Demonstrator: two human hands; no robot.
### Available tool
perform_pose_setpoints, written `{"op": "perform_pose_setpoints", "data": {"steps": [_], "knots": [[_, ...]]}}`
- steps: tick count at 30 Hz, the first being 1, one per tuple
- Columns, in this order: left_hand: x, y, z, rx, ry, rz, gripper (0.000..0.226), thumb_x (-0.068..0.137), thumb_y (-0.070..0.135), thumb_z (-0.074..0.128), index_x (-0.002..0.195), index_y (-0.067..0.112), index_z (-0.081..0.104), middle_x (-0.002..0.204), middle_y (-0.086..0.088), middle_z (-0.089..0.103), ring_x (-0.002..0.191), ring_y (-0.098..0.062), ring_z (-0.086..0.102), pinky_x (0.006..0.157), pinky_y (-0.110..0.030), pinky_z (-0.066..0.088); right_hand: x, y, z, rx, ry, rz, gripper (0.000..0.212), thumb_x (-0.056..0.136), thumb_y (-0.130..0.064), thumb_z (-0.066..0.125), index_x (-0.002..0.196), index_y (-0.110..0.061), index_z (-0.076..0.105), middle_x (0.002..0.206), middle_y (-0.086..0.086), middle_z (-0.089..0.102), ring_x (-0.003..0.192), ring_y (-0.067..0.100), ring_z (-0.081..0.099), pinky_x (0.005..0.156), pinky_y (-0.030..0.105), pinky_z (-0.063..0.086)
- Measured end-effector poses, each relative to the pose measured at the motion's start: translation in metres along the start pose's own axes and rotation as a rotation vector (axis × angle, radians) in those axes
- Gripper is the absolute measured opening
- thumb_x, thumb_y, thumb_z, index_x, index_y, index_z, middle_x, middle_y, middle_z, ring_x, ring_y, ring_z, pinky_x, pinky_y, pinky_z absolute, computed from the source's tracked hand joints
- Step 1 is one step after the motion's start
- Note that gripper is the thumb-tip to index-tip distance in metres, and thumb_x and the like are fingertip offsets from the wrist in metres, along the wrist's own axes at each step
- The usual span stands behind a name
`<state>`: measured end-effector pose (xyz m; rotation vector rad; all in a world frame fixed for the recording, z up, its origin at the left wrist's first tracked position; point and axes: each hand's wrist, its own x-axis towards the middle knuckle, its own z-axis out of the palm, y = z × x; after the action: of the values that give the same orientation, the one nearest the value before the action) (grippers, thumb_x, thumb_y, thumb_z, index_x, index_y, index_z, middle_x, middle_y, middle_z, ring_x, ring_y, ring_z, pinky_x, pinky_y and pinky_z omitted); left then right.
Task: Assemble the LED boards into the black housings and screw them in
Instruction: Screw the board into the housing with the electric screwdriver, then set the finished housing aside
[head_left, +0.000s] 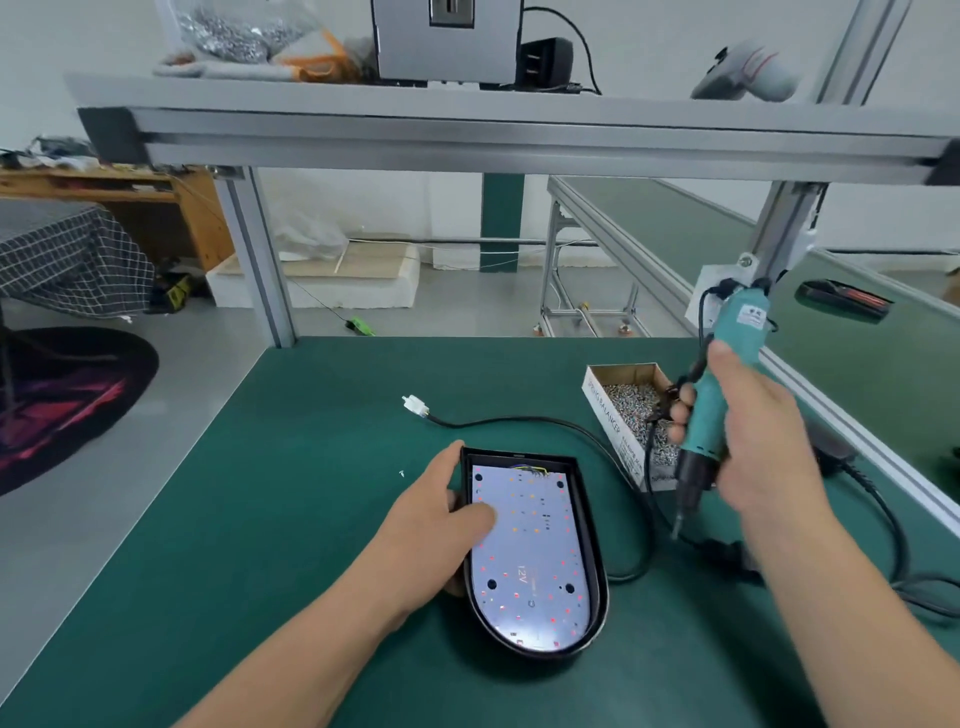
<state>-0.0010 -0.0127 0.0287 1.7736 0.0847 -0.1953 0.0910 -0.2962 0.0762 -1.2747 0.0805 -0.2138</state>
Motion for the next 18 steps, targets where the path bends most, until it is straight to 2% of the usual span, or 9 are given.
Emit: {"op": "perform_pose_setpoints", "data": {"steps": [2, 4, 6, 10, 12, 15, 18], "knots": [[-0.001, 0.001, 0.001, 0.004, 0.006, 0.001, 0.062, 0.082, 0.029, 0.060, 0.130, 0.068, 0.050, 0.104, -0.022, 0.070, 0.081, -0.032, 0.073, 0.067, -0.046, 0.063, 0.010, -0.002, -0.037, -0.191, 0.030, 0.040, 0.034, 0.096, -0.038, 0.073, 0.105, -0.008, 0.061, 0.069, 0.004, 0.064, 0.054, 0.020, 0.059, 0.050, 0.035, 0.055], [0.000, 0.002, 0.001, 0.011, -0.004, 0.011, 0.052, 0.080, 0.030, 0.059, 0.111, 0.073, 0.056, 0.102, -0.022, 0.070, 0.079, -0.028, 0.071, 0.066, -0.047, 0.063, 0.017, -0.007, -0.070, -0.421, 0.046, 0.051, 0.034, 0.095, -0.036, 0.073, 0.111, -0.008, 0.065, 0.069, 0.003, 0.067, 0.056, 0.020, 0.063, 0.057, 0.041, 0.059], [0.002, 0.000, 0.001, 0.009, -0.001, 0.012, 0.048, 0.080, 0.031, 0.059, 0.110, 0.070, 0.059, 0.100, -0.021, 0.070, 0.077, -0.029, 0.072, 0.064, -0.047, 0.062, 0.019, -0.011, -0.094, -0.600, 0.058, 0.068, 0.025, 0.097, -0.035, 0.074, 0.110, -0.015, 0.070, 0.075, 0.006, 0.070, 0.059, 0.021, 0.067, 0.062, 0.046, 0.063], [0.003, -0.003, 0.002, -0.008, 0.017, 0.003, 0.040, 0.079, 0.035, 0.060, 0.113, 0.055, 0.065, 0.101, -0.019, 0.074, 0.093, -0.047, 0.072, 0.067, -0.065, 0.061, 0.017, -0.008, -0.114, -0.824, 0.101, 0.077, 0.018, 0.099, -0.034, 0.072, 0.102, -0.017, 0.069, 0.084, 0.015, 0.075, 0.065, 0.030, 0.074, 0.073, 0.057, 0.065], [0.003, -0.004, 0.002, 0.003, 0.026, 0.014, 0.032, 0.080, 0.037, 0.060, 0.108, 0.051, 0.068, 0.099, -0.015, 0.075, 0.091, -0.047, 0.072, 0.066, -0.065, 0.060, 0.016, -0.005, -0.114, -0.974, 0.106, 0.031, 0.019, 0.099, -0.038, 0.071, 0.097, -0.019, 0.068, 0.079, 0.011, 0.075, 0.068, 0.031, 0.074, 0.073, 0.054, 0.064], [0.006, -0.005, 0.001, 0.008, 0.029, 0.039, 0.028, 0.084, 0.039, 0.061, 0.109, 0.047, 0.071, 0.100, -0.006, 0.080, 0.094, -0.041, 0.076, 0.075, -0.065, 0.060, 0.017, -0.005, -0.113, -1.271, 0.061, 0.007, 0.028, 0.096, -0.047, 0.071, 0.095, -0.019, 0.065, 0.081, 0.004, 0.069, 0.075, 0.025, 0.067, 0.070, 0.042, 0.054], [0.007, -0.005, 0.001, 0.029, 0.018, 0.062, 0.028, 0.087, 0.039, 0.060, 0.113, 0.041, 0.072, 0.102, -0.003, 0.081, 0.095, -0.037, 0.077, 0.082, -0.063, 0.061, 0.019, -0.004, -0.112, -1.417, 0.049, 0.043, 0.039, 0.097, -0.052, 0.068, 0.109, -0.015, 0.064, 0.092, 0.003, 0.066, 0.083, 0.026, 0.062, 0.073, 0.040, 0.049]]}}
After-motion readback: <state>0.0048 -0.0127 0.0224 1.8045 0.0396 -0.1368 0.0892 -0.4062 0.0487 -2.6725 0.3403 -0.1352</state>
